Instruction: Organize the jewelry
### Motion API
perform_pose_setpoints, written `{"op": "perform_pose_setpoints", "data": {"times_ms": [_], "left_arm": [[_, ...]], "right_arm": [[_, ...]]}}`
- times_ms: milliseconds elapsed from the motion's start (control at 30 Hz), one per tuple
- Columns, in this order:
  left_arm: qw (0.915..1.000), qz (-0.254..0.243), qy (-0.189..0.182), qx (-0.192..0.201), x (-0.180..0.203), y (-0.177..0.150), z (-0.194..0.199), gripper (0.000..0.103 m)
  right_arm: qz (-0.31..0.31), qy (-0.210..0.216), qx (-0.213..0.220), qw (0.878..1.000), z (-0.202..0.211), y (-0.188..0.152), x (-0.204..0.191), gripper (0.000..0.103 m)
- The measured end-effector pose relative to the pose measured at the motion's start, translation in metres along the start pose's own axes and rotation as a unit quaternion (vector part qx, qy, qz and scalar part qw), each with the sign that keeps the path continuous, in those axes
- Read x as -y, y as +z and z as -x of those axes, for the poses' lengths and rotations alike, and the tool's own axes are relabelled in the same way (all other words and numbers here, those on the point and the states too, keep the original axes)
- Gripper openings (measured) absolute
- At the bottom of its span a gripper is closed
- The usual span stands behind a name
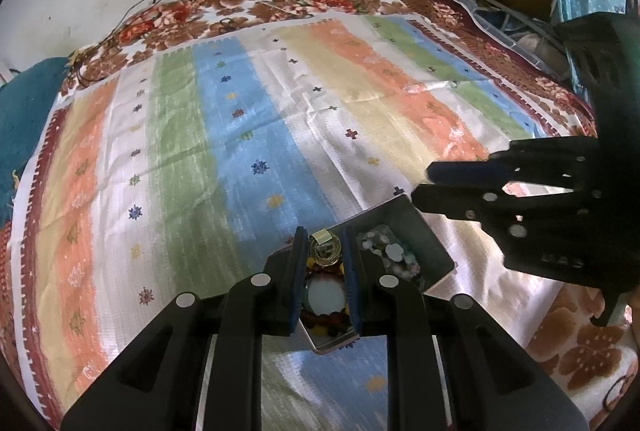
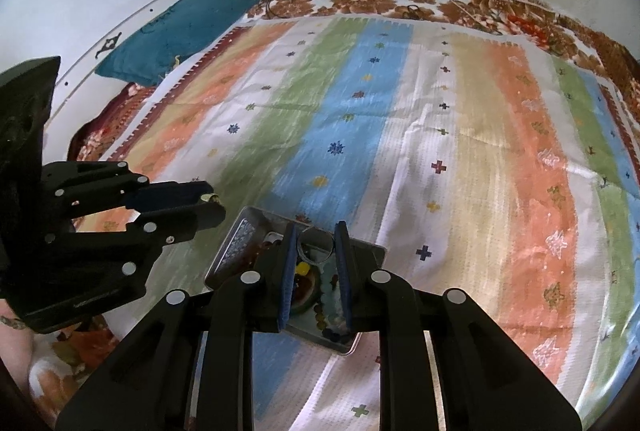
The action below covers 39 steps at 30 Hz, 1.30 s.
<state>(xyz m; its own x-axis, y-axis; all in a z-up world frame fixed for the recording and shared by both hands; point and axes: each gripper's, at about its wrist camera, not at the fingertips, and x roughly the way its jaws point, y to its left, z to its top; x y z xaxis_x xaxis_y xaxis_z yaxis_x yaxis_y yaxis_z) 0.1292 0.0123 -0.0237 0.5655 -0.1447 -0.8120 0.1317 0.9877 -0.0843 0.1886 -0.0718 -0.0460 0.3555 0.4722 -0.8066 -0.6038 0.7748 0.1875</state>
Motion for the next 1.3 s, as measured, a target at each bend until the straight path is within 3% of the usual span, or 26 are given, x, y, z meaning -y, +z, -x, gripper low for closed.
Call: {"op": "perform_pose_setpoints", "data": {"times_ms": [33, 300, 567, 700, 767, 967, 1300], "left_arm": [[1.0, 0.004, -0.001, -0.001, -0.002, -0.001, -0.001, 0.018], [0.9997, 0.024, -0.009, 0.001, -0.011, -0.004, 0.004, 0.026], [0.9998, 0.022, 0.003, -0.001, -0.006, -0.016, 0.013, 0.039], [0.9998, 0.018, 0.008, 0.001, -0.001, -0.024, 0.019, 0.057], [0.9998, 0.015, 0.012, 0.0, 0.001, -0.03, 0.021, 0.059], [0.9997, 0.012, 0.021, 0.006, 0.007, -0.043, 0.028, 0.083], [0.9981, 0.02, 0.048, 0.031, 0.014, -0.052, 0.04, 0.096]], "right_arm": [[-0.002, 0.0, 0.003, 1.0, 0.001, 0.0, 0.002, 0.042], [-0.009, -0.003, 0.003, 1.0, 0.005, -0.007, 0.004, 0.044], [-0.025, -0.024, 0.011, 0.999, 0.02, -0.02, 0.007, 0.057], [-0.026, -0.028, 0.019, 0.999, 0.027, -0.027, 0.006, 0.063], [-0.029, -0.039, 0.027, 0.998, 0.032, -0.03, 0.008, 0.068], [-0.004, -0.067, 0.041, 0.997, 0.04, -0.041, 0.001, 0.084], [0.009, -0.073, 0.049, 0.996, 0.045, -0.048, -0.002, 0.089]]}}
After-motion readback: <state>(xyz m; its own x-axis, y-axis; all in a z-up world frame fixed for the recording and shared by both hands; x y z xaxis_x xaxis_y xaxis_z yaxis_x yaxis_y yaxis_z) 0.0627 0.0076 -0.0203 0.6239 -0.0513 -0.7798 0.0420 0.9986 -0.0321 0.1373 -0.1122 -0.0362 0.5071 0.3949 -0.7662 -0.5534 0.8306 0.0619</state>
